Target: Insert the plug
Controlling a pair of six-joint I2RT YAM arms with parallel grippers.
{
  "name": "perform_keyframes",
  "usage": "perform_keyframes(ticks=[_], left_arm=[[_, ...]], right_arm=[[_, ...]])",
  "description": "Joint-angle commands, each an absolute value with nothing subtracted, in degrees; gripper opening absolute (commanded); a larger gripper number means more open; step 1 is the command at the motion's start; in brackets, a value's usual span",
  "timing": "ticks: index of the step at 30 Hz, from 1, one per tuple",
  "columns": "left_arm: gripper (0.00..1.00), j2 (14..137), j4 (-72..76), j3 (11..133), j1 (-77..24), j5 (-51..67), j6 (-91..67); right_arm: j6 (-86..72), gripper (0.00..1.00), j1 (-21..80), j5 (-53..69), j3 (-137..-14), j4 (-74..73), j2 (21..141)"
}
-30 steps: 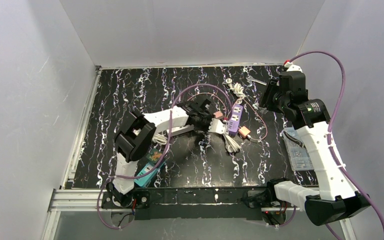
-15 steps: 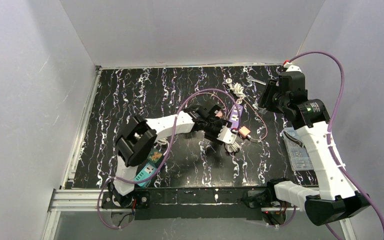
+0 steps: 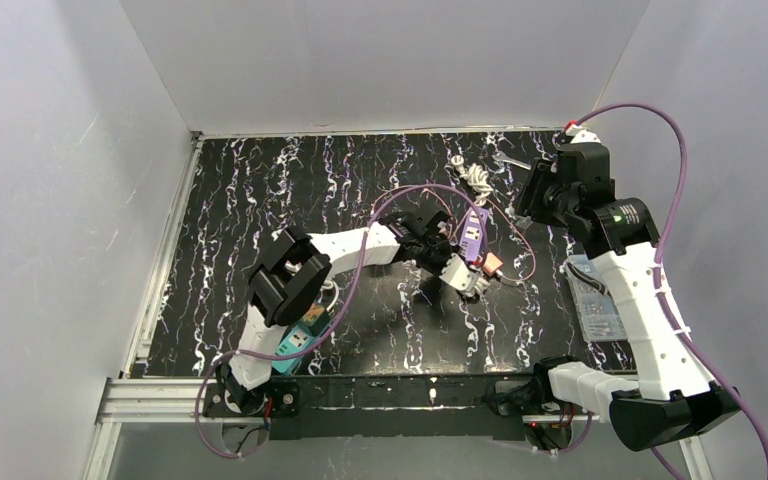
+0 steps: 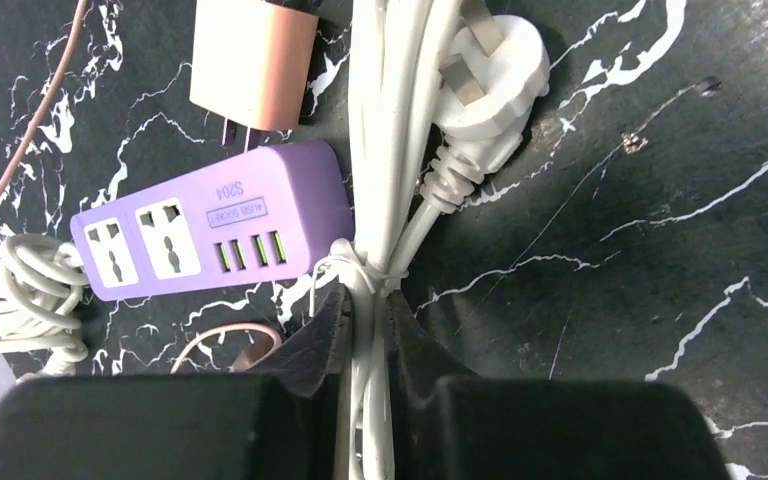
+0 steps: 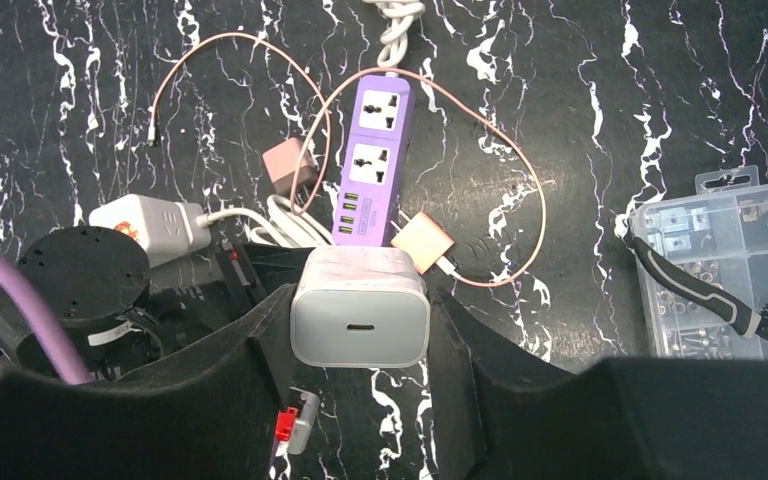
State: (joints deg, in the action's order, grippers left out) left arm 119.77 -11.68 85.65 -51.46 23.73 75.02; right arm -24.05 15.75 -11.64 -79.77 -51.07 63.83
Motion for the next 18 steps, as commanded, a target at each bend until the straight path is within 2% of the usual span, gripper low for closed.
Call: perform_keyframes(ticks=[1, 11, 18], left_arm=[[0.00, 118.8, -13.3, 83.2, -49.1, 20.4, 76.6], [0.00, 110.3, -15.5, 71.6, -39.7, 16.3, 79.5], [0.00, 109.6, -17.8, 73.4, -35.9, 12.7, 80.6]], right_arm=[[-24.3, 0.18, 15.5, -10.8, -79.3, -49.1, 64.0], [-24.6, 0.18, 15.5, -8.1, -77.3, -47.3, 64.1], [-24.5, 0.18, 15.5, -7.5, -77.2, -47.1, 63.7]])
